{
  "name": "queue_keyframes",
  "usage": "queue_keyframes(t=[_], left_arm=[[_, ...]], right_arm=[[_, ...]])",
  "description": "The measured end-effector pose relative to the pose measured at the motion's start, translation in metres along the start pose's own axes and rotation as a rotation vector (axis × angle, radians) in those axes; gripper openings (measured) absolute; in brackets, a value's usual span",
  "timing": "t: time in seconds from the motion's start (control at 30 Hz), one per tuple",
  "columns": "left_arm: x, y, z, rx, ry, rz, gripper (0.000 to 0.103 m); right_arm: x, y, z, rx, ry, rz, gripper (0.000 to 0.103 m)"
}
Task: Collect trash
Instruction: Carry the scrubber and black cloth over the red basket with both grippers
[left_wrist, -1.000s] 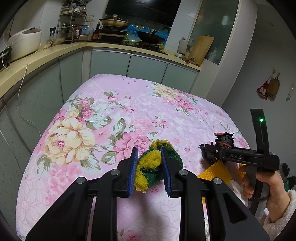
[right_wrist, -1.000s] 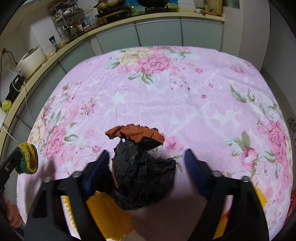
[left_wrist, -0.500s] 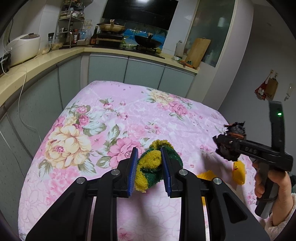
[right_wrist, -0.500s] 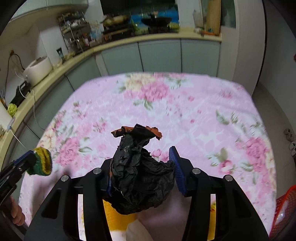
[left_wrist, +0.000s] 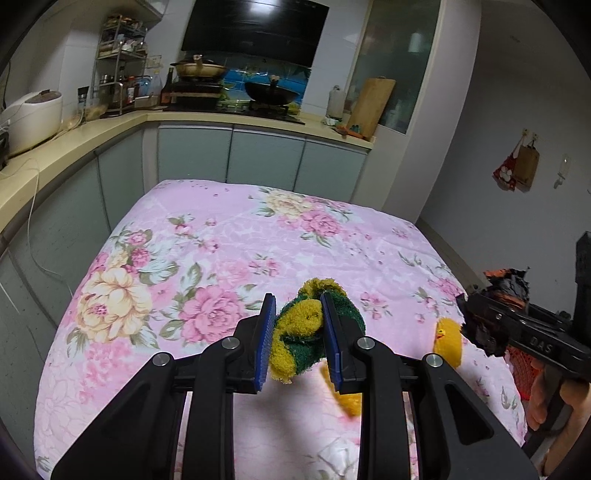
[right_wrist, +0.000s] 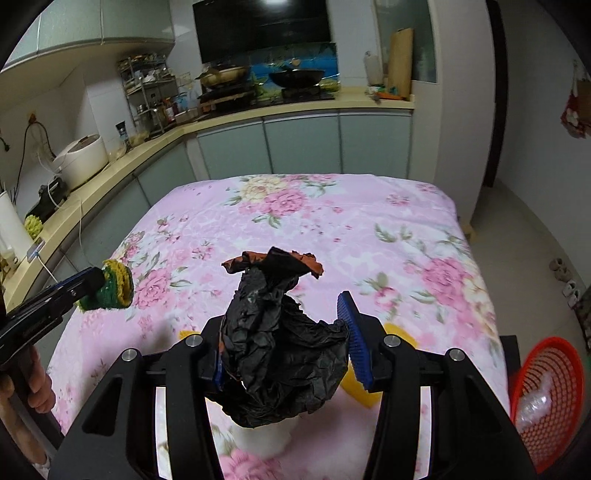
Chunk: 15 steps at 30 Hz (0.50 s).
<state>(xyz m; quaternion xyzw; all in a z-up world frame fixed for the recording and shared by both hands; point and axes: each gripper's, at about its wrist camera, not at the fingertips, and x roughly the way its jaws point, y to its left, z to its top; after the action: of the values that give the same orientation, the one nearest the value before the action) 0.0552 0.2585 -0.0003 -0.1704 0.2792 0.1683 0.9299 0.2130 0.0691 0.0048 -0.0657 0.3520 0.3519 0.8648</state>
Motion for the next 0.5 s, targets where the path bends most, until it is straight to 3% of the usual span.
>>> queue_keyframes(t=[0.5], left_arm=[[0.000,-0.056,-0.003,0.086,0.003,-0.044,0.024]], right_arm=[[-0.040,-0.051,-0.025,0.118,-0.027,-0.090,0.048]])
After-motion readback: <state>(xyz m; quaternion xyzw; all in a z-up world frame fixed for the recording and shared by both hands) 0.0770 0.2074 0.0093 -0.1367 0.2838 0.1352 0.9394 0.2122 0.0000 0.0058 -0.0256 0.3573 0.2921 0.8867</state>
